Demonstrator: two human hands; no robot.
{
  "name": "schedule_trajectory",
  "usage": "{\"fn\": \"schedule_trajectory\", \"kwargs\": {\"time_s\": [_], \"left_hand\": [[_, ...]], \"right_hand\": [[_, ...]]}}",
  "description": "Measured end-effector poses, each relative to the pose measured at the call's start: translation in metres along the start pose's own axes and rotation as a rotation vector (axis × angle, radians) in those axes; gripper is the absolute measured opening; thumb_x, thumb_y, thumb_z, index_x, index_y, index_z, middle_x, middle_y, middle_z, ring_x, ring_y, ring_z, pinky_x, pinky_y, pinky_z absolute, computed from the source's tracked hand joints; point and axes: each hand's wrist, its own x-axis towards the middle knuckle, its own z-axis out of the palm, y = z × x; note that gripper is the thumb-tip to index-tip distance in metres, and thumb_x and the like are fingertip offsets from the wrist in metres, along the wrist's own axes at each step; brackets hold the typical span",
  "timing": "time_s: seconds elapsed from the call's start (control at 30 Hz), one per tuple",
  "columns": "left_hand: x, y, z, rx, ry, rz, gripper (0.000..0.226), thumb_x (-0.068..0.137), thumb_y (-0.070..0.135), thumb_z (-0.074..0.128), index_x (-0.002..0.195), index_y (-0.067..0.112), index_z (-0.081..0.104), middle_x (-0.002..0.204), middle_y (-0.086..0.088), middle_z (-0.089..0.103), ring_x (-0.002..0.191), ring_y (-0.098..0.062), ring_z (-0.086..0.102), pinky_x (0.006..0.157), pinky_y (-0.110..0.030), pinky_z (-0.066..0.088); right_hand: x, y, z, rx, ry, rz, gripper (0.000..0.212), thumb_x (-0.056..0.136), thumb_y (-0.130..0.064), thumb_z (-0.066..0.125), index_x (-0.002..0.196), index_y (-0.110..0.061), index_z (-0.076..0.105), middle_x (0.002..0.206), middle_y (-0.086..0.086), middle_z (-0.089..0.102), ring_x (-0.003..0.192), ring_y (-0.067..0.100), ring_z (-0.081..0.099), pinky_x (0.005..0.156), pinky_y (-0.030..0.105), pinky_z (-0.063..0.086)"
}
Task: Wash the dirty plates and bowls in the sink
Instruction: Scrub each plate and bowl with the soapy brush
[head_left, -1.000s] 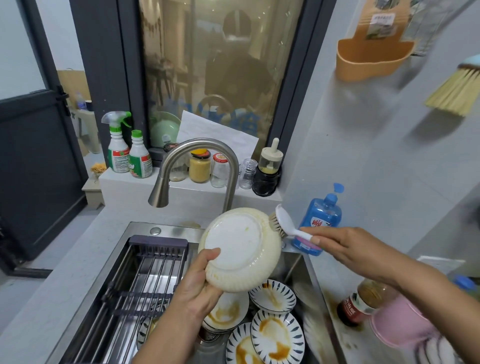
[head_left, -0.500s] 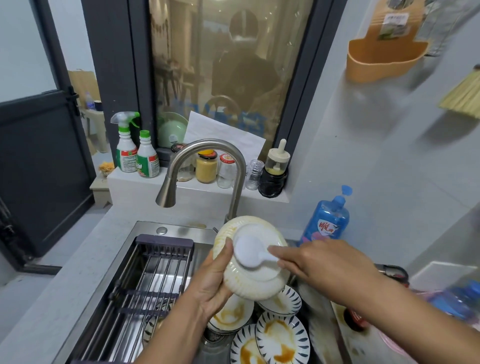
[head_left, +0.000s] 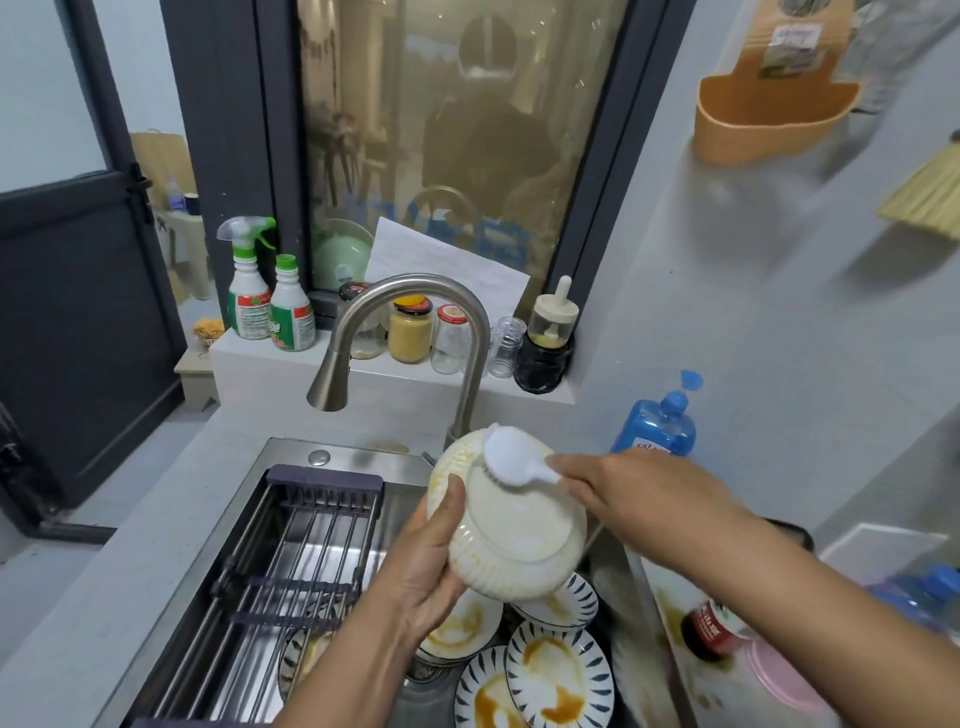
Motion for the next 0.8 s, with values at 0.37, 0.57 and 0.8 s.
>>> {"fn": "schedule_trajectory", "kwargs": {"time_s": [0.37, 0.57, 0.8], "left_hand": [[0.0, 0.0, 0.004, -0.017, -0.084, -0.045, 0.095, 0.056, 0.028, 0.099, 0.137, 0.006, 0.057, 0.135, -0.027, 0.062, 0.123, -0.039, 0.063, 0.089, -0.049, 0.059], [0.002, 0.009, 0.0, 0.324, 0.016, -0.046, 0.055, 0.078, -0.001, 0.077, 0.13, 0.002, 0.061, 0.119, -0.022, 0.072, 0.111, -0.038, 0.07, 0.088, -0.047, 0.06], [-0.004, 0.019, -0.015, 0.332, -0.015, -0.041, 0.058, 0.073, -0.002, 0.081, 0.128, 0.002, 0.062, 0.123, -0.025, 0.069, 0.114, -0.041, 0.068, 0.094, -0.053, 0.058]], "right_hand": [[-0.003, -0.004, -0.005, 0.083, 0.007, 0.043, 0.035, 0.106, -0.055, 0.031, 0.14, -0.059, 0.042, 0.119, -0.008, 0.065, 0.109, 0.02, 0.062, 0.081, 0.036, 0.05], [0.001, -0.003, -0.022, 0.149, -0.052, 0.004, 0.032, 0.105, -0.055, 0.036, 0.134, -0.06, 0.048, 0.1, -0.015, 0.063, 0.09, 0.011, 0.06, 0.084, 0.041, 0.055], [0.017, 0.042, -0.014, 0.118, -0.078, 0.18, 0.034, 0.108, -0.045, 0.035, 0.127, -0.041, 0.063, 0.093, -0.008, 0.065, 0.077, 0.009, 0.058, 0.072, 0.035, 0.051]]}}
